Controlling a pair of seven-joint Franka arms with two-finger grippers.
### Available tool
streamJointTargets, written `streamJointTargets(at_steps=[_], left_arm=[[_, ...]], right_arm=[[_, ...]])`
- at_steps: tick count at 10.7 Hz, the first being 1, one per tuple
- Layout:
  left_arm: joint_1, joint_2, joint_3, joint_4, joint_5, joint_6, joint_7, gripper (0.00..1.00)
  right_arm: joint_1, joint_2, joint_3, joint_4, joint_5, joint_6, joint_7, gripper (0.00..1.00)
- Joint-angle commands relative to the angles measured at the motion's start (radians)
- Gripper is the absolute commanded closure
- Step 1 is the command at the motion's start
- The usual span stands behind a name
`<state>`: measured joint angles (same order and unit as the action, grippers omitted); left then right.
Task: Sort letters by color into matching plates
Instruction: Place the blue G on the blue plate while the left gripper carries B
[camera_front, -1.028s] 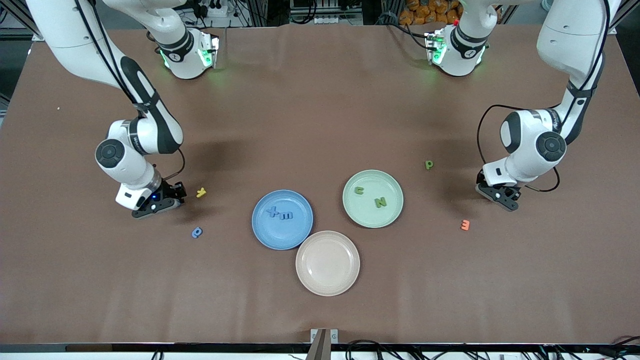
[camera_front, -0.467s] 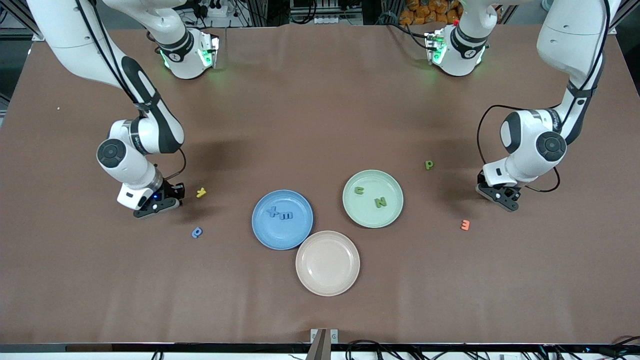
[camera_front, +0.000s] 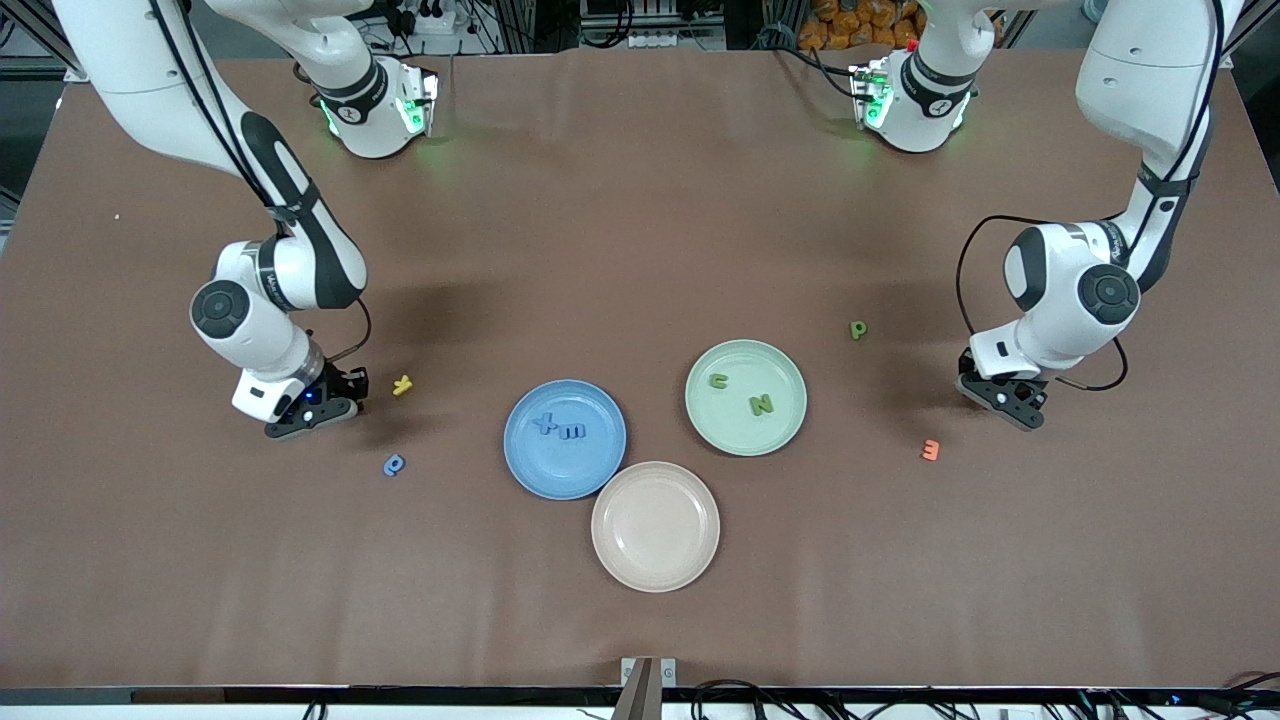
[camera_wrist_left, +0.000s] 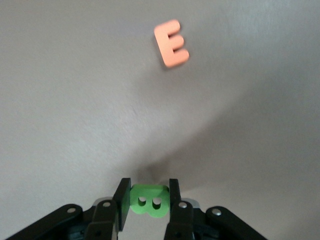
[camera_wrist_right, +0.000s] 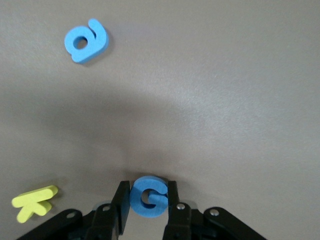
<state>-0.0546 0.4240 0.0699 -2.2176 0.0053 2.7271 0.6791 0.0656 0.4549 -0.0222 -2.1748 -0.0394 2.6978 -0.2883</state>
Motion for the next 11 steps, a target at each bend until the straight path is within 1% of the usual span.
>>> streamJointTargets(at_steps=[1,2,3,5,7,8,10,11], left_arm=[[-0.017,-0.013,-0.01,0.026,-0.022,-0.018,-0.045,1.0],[-0.025,-0.02,-0.012,0.032,-0.022,-0.021,-0.053,1.0],[-0.033,-0.025,-0.012,0.048,-0.022,-0.053,-0.064,1.0],[-0.037,-0.037,-0.024,0.12,-0.022,-0.186,-0.104,1.0],[-0.039,-0.056,-0.061,0.179,-0.022,-0.292,-0.182,1.0],[-0.04,-0.057,-0.08,0.208,-0.022,-0.341,-0.229,1.0],[-0.04,-0.057,-0.119,0.24,-0.022,-0.394,-0.311,1.0],[-0.047,-0.057,-0.136,0.254,-0.022,-0.412,-0.346,1.0]], right_arm=[[-0.001,-0.061,0.016,0.091,0.004,-0.198,0.081,0.81],[0.019,-0.062,0.03,0.107,0.028,-0.208,0.14,0.81],[0.037,-0.062,0.04,0.122,0.068,-0.208,0.203,0.81],[0.08,-0.062,0.079,0.16,0.128,-0.234,0.349,0.82],[0.161,-0.047,0.084,0.216,0.13,-0.236,0.521,0.82],[0.193,-0.032,0.084,0.237,0.131,-0.236,0.573,0.82],[0.284,0.022,0.087,0.298,0.131,-0.234,0.696,0.78],[0.333,0.051,0.087,0.341,0.13,-0.234,0.756,0.78]])
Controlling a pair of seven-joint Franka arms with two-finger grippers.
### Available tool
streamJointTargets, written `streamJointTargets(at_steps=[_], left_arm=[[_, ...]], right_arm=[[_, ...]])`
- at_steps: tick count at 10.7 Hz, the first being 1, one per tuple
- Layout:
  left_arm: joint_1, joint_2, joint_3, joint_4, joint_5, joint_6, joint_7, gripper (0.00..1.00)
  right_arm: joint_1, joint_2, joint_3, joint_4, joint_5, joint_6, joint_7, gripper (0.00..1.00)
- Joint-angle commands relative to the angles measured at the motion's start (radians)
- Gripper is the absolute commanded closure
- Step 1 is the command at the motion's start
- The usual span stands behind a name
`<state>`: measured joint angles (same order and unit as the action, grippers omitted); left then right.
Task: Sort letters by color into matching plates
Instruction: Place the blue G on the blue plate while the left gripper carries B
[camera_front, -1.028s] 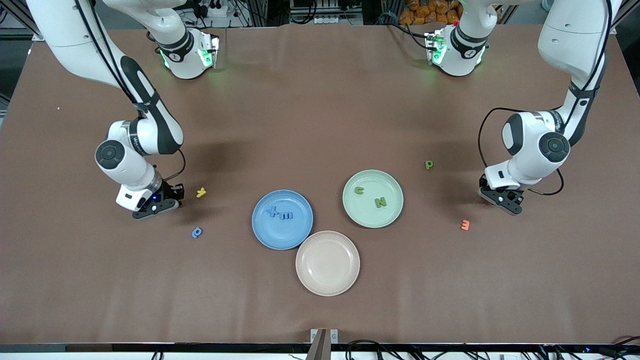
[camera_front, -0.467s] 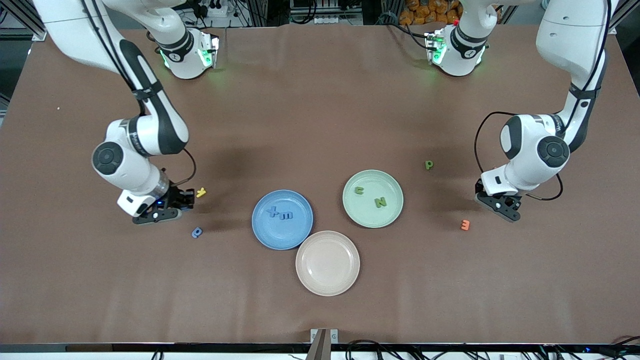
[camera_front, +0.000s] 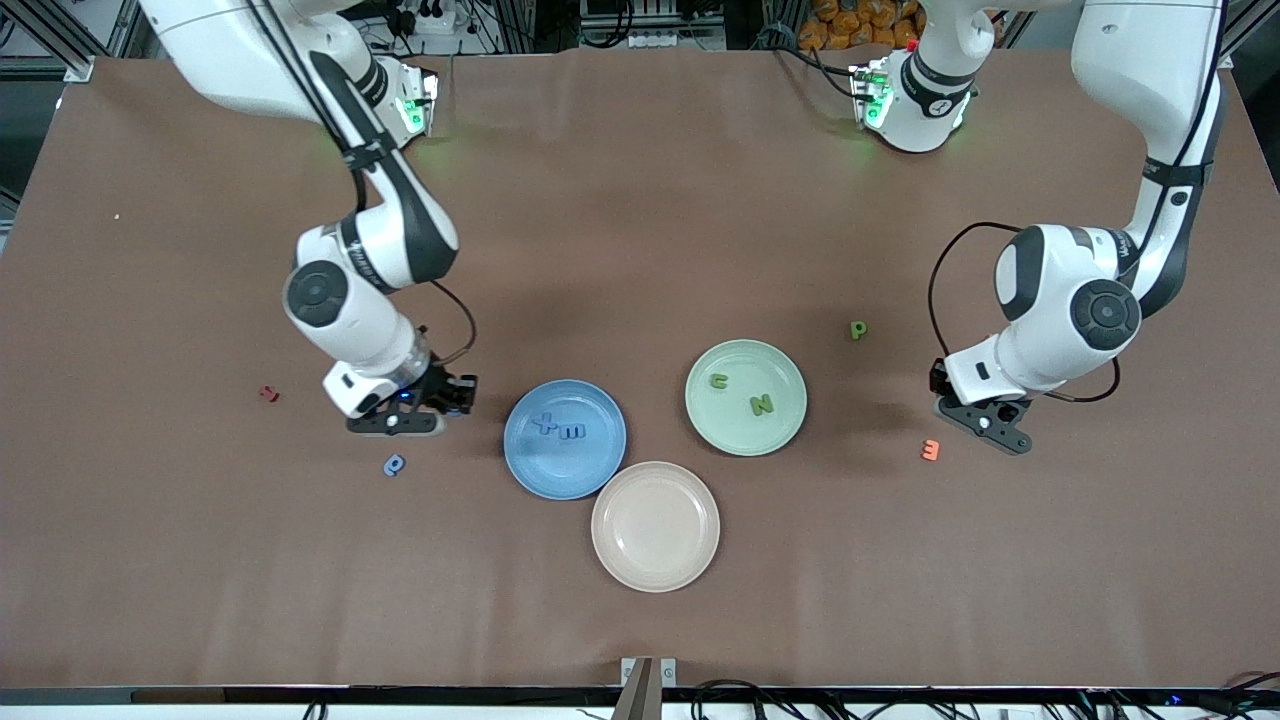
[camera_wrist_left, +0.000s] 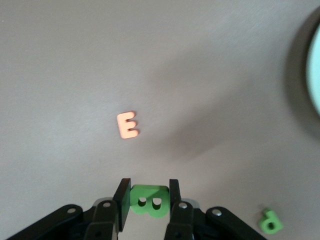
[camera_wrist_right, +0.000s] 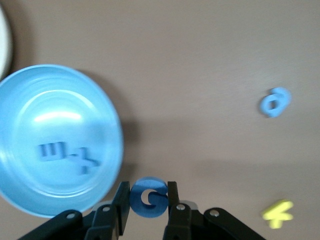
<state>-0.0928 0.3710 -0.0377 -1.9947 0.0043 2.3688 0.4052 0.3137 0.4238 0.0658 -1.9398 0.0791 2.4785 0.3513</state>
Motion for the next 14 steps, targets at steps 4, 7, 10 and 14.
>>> streamJointTargets(at_steps=[4,7,10,14], left_arm=[[-0.019,-0.003,-0.091,0.079,-0.009,-0.121,-0.225,1.0],[-0.028,0.002,-0.116,0.086,-0.009,-0.121,-0.295,1.0],[-0.071,0.006,-0.134,0.096,-0.009,-0.121,-0.386,1.0],[-0.131,0.042,-0.137,0.14,-0.018,-0.121,-0.534,1.0]], right_arm=[[0.205,0.234,-0.001,0.266,-0.002,-0.015,0.285,0.78],[0.202,0.242,-0.004,0.279,-0.009,-0.013,0.278,0.55],[0.168,0.227,-0.029,0.282,-0.004,-0.015,0.125,0.0],[0.053,0.211,-0.05,0.277,-0.005,-0.045,0.017,0.0]])
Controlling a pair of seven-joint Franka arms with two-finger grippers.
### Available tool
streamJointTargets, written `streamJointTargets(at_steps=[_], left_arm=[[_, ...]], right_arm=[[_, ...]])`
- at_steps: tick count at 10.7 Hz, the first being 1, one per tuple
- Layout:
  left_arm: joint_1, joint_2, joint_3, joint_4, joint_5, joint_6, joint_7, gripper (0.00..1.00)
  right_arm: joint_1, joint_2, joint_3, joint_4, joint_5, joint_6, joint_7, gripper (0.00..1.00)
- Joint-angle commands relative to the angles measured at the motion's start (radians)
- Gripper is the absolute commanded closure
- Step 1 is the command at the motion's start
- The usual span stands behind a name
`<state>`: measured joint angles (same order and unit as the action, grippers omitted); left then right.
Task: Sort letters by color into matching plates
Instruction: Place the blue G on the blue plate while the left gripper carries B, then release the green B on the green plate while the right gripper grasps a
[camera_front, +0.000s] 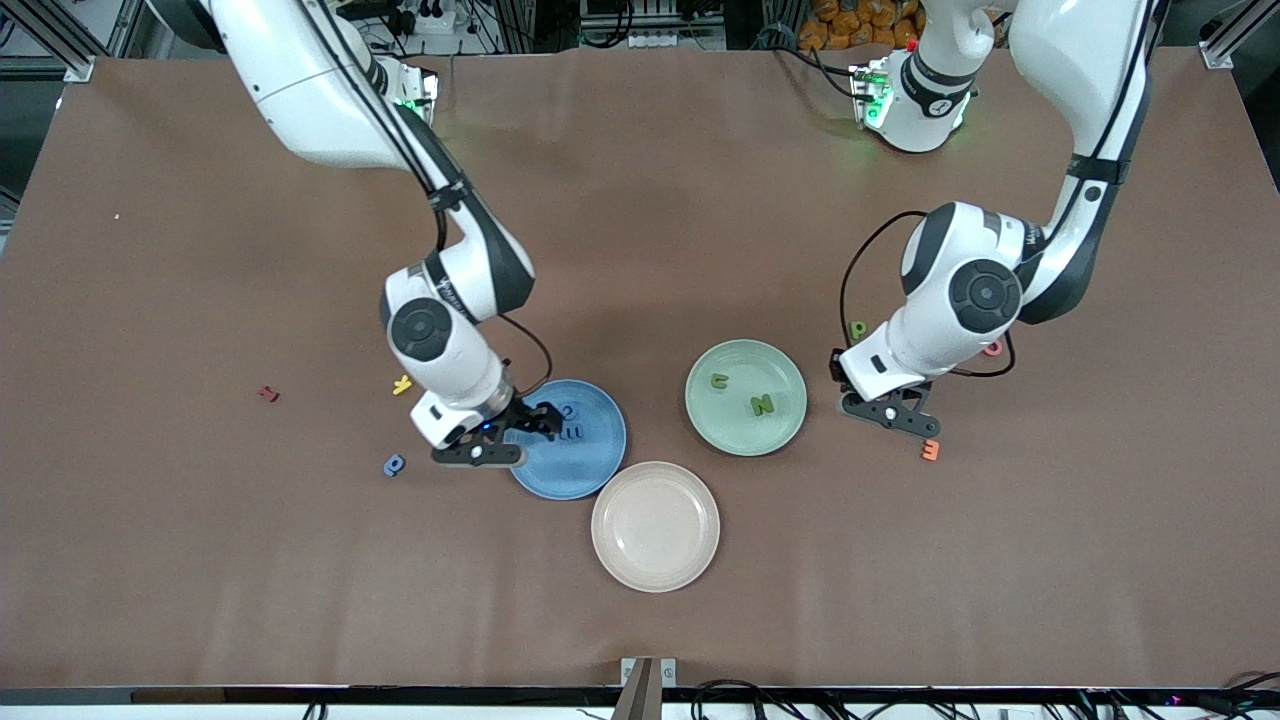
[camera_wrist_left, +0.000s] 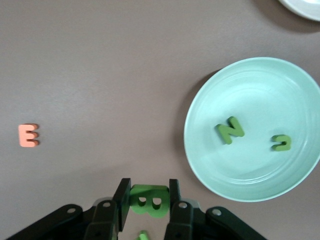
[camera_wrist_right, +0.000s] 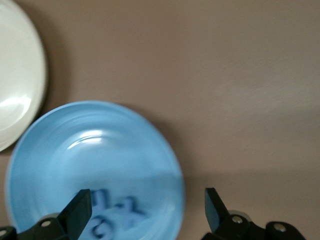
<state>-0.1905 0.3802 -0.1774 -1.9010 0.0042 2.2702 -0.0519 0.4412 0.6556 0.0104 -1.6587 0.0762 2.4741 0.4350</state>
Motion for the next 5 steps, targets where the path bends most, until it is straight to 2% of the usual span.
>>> streamJointTargets(at_steps=[1,3,5], left_arm=[[-0.056,0.043,0.003,0.051,-0.018,-0.023,-0.127,1.0],[-0.104,0.071,0.003,0.071,-0.018,-0.023,-0.231,1.0],[-0.132,0.103,0.003,0.098,-0.013,-0.02,-0.29,1.0]], right_arm=[[-0.094,-0.021,-0.018,-0.006,-0.003,-0.05,-0.071,0.0],[-0.131,-0.016,-0.043,-0.009,0.0,-0.061,-0.064,0.0],[-0.15,-0.014,-0.066,-0.009,0.016,-0.092,0.041,0.0]])
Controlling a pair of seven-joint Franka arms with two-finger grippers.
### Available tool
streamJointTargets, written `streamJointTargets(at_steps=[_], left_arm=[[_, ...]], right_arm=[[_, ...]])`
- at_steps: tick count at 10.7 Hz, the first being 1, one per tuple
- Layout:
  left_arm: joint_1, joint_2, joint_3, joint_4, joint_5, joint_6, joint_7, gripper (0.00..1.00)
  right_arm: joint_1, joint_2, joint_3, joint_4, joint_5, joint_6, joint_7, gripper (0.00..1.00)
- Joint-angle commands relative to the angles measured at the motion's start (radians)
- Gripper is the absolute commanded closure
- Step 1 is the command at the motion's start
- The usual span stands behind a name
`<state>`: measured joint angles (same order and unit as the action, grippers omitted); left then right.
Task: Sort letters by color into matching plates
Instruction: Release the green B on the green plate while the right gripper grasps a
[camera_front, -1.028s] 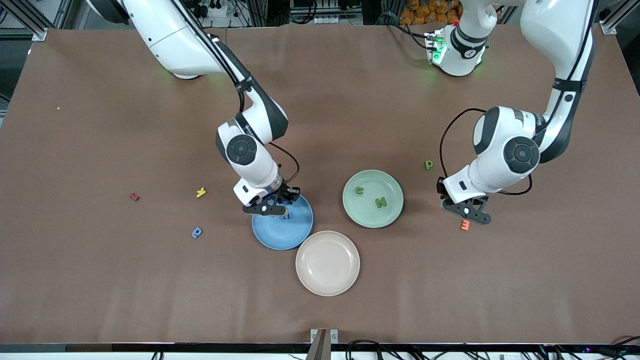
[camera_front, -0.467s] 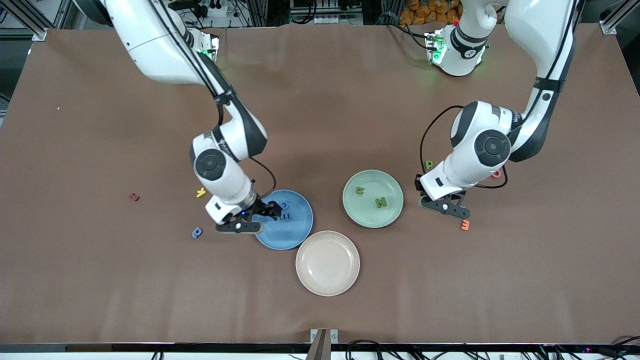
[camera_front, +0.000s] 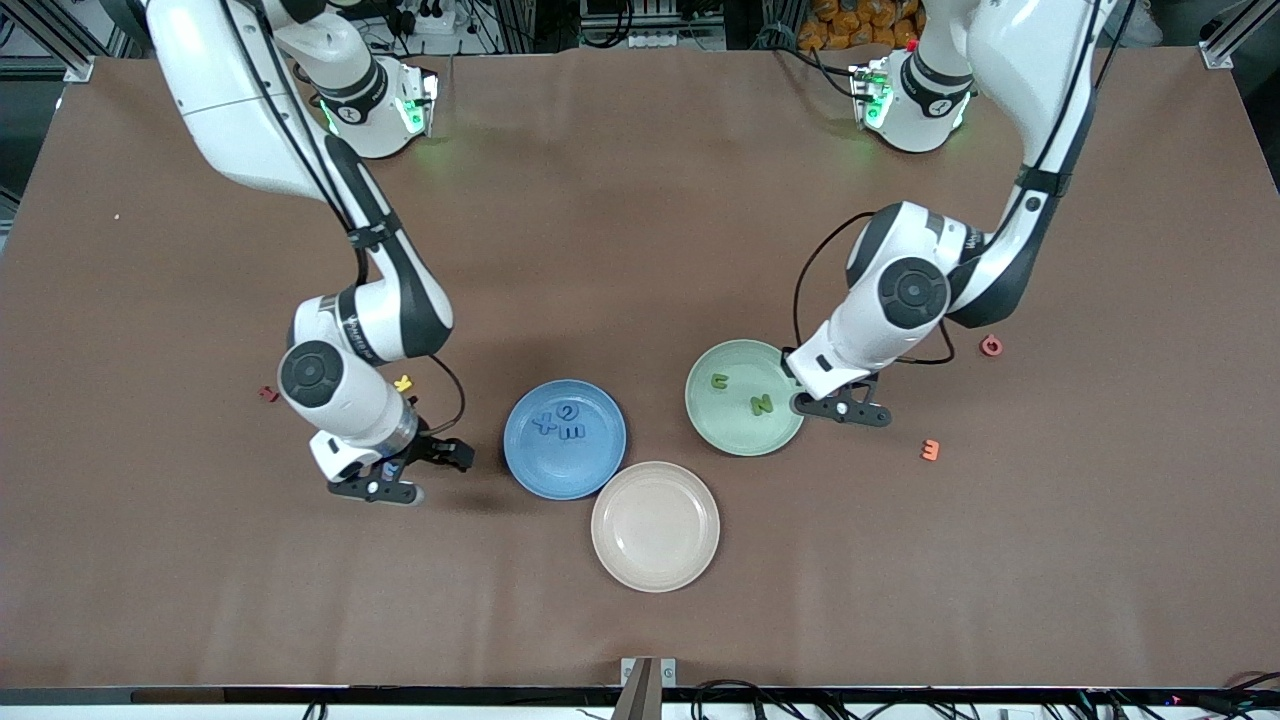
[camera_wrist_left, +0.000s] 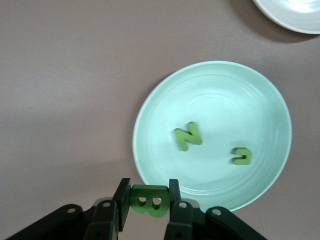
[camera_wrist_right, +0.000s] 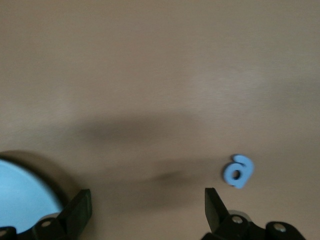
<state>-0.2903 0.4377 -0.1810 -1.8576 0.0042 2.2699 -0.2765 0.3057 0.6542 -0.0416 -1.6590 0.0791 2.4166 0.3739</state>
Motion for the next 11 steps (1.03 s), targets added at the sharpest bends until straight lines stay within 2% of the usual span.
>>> streamJointTargets(at_steps=[1,5,9,10,11], left_arm=[[-0.046,0.059,0.005,0.066,-0.007,-0.014,-0.108,1.0],[-0.096,0.128,0.003,0.106,-0.003,0.005,-0.217,1.0],[-0.11,0.197,0.003,0.113,-0.006,0.071,-0.227,1.0],[-0.11,0.213,0.003,0.141,-0.006,0.071,-0.227,0.9],[-0.11,0.217,0.003,0.146,-0.004,0.071,-0.254,0.6]], right_arm=[[-0.025,-0.01,-0.018,-0.008,0.011,-0.053,0.2,0.0],[-0.056,0.015,-0.037,-0.018,0.013,-0.056,0.472,0.0],[-0.063,0.042,-0.037,-0.025,0.024,-0.009,0.5,0.0],[-0.068,0.048,-0.037,-0.033,0.024,0.011,0.5,0.0],[-0.071,0.053,-0.037,-0.038,0.024,0.025,0.499,0.0]])
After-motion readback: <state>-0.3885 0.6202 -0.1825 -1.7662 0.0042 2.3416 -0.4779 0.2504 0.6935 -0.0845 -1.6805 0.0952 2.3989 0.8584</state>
